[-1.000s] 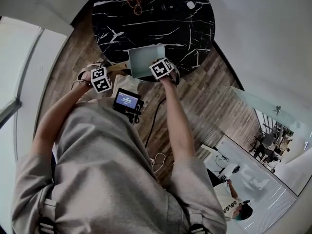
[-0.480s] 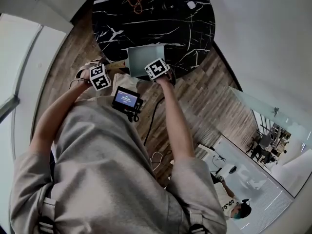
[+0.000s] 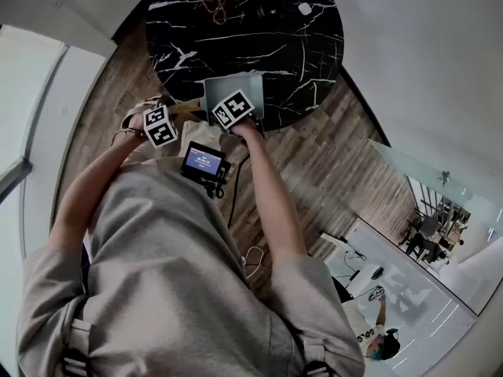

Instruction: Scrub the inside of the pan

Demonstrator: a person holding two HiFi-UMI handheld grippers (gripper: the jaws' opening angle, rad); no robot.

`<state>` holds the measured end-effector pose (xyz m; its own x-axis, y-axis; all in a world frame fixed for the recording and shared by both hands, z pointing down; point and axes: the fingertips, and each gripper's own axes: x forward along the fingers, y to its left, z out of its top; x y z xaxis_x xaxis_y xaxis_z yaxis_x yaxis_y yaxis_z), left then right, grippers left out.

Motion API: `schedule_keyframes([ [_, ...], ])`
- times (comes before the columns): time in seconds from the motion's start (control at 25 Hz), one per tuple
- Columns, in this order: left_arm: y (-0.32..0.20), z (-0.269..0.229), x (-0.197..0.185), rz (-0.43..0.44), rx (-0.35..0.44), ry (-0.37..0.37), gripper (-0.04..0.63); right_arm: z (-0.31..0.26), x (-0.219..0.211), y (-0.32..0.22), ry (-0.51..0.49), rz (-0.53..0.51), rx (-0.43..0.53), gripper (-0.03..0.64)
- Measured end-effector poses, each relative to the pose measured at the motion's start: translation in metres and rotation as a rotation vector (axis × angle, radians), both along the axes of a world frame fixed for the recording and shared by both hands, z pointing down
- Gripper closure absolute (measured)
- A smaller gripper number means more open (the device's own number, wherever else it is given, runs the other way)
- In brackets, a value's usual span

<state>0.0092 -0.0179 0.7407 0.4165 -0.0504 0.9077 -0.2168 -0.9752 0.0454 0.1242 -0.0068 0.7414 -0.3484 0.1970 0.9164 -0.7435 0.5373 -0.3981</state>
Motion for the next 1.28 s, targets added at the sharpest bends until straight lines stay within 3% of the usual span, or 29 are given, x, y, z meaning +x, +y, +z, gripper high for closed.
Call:
schedule_keyframes([
  [0.16,-0.002,0.0,-0.001,-0.003,0.015,-0.005,0.505,-0.009,0.002,-0.003,-0.076,0.128,0.003,0.532],
  [0.24,-0.002,0.001,0.0,-0.007,-0.001,-0.004,0.498,-0.024,0.001,-0.007,-0.2,0.283,-0.018,0.531],
  [0.32,-0.001,-0.001,0.001,0.002,-0.014,0.018,0.488,-0.051,-0.006,-0.013,-0.385,0.47,-0.022,0.528],
  [0.44,-0.003,-0.015,0.003,0.054,0.033,0.08,0.423,-0.097,-0.007,-0.023,-0.597,0.685,0.068,0.525],
  [0.56,-0.006,-0.042,-0.004,0.029,0.072,0.168,0.39,-0.149,-0.005,-0.024,-0.726,0.801,0.186,0.526],
  [0.68,0.004,-0.068,0.004,0.034,0.089,0.274,0.393,-0.192,0.013,-0.006,-0.729,0.855,0.318,0.526],
  [0.88,0.018,-0.106,0.004,0.075,0.168,0.383,0.426,-0.257,0.019,0.015,-0.691,0.854,0.571,0.523],
  [1.08,0.027,-0.183,0.024,-0.023,0.303,0.554,0.462,-0.315,0.039,0.053,-0.698,0.858,0.84,0.518],
  [1.28,0.069,-0.277,0.029,-0.081,0.445,0.662,0.48,-0.389,0.055,0.121,-0.688,0.86,1.107,0.511],
])
